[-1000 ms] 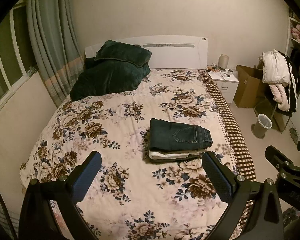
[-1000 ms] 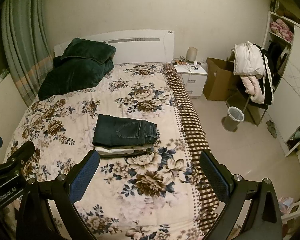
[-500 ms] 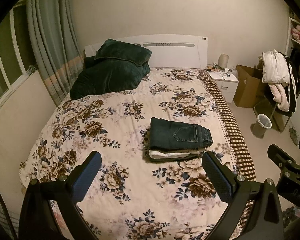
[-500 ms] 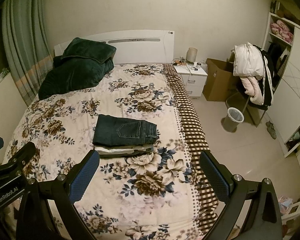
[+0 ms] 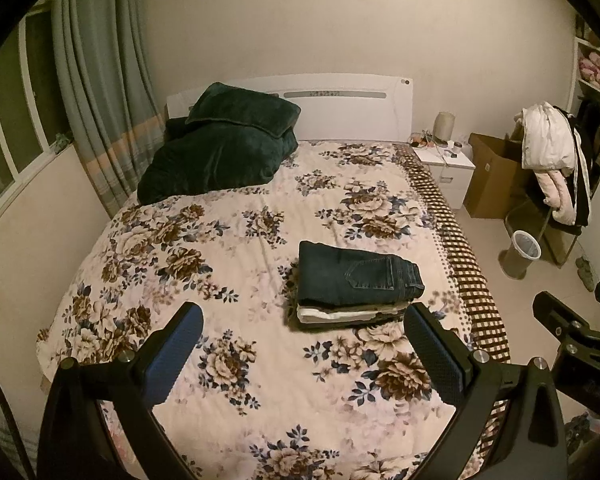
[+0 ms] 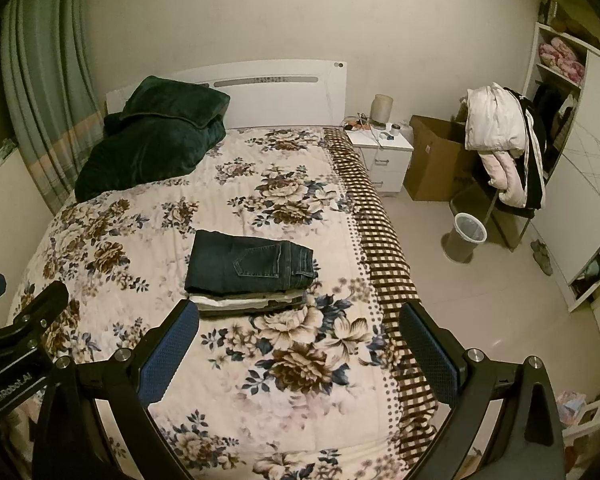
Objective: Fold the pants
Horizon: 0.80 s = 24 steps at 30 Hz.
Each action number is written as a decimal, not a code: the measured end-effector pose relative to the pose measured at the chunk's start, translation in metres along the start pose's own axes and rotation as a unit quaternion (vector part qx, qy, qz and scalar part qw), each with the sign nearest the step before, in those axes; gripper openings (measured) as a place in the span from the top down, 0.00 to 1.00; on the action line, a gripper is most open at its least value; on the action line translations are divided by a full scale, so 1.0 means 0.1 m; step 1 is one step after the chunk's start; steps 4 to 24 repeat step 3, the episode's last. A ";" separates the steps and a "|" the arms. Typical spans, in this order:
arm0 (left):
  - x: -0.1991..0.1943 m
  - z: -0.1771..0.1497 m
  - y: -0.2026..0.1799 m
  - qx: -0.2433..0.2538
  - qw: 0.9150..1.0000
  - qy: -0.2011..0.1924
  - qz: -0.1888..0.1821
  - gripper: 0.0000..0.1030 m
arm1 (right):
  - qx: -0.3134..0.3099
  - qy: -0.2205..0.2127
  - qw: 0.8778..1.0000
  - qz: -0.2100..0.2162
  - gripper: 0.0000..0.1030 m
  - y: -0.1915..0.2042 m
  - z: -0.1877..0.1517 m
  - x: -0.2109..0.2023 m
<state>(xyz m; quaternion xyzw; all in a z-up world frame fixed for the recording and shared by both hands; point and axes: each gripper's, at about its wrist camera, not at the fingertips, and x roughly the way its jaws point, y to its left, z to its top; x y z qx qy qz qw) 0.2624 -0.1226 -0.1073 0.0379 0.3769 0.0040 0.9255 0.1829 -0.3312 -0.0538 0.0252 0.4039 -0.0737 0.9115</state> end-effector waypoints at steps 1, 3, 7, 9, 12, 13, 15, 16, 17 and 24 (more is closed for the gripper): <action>0.00 0.02 -0.01 0.001 1.000 -0.001 0.001 0.00 | 0.000 0.001 1.000 0.000 0.01 0.00 0.01 0.00; 0.01 0.01 0.00 0.001 1.000 -0.002 -0.002 0.00 | 0.000 -0.001 1.000 0.000 0.01 0.00 -0.01 0.00; 0.01 0.01 0.00 0.001 1.000 -0.002 -0.002 0.00 | 0.000 -0.001 1.000 0.000 0.01 0.00 -0.01 0.00; 0.01 0.01 0.00 0.001 1.000 -0.002 -0.002 0.00 | 0.000 -0.001 1.000 0.000 0.01 0.00 -0.01 0.00; 0.01 0.01 0.00 0.001 1.000 -0.002 -0.002 0.00 | 0.000 -0.001 1.000 0.000 0.01 0.00 -0.01 0.00; 0.01 0.01 0.00 0.001 1.000 -0.002 -0.002 0.00 | 0.000 -0.001 1.000 0.000 0.01 0.00 -0.01 0.00; 0.01 0.01 0.00 0.001 1.000 -0.002 -0.002 0.00 | 0.000 -0.001 1.000 0.000 0.01 0.00 -0.01 0.00; 0.01 0.01 0.00 0.001 1.000 -0.002 -0.002 0.00 | 0.000 -0.001 1.000 0.000 0.01 0.00 -0.01 0.00; 0.01 0.01 0.00 0.001 1.000 -0.002 -0.002 0.00 | 0.000 -0.001 1.000 0.000 0.01 0.00 -0.01 0.00; 0.01 0.01 0.00 0.001 1.000 -0.002 -0.002 0.00 | 0.000 -0.001 1.000 0.000 0.01 0.00 -0.01 0.00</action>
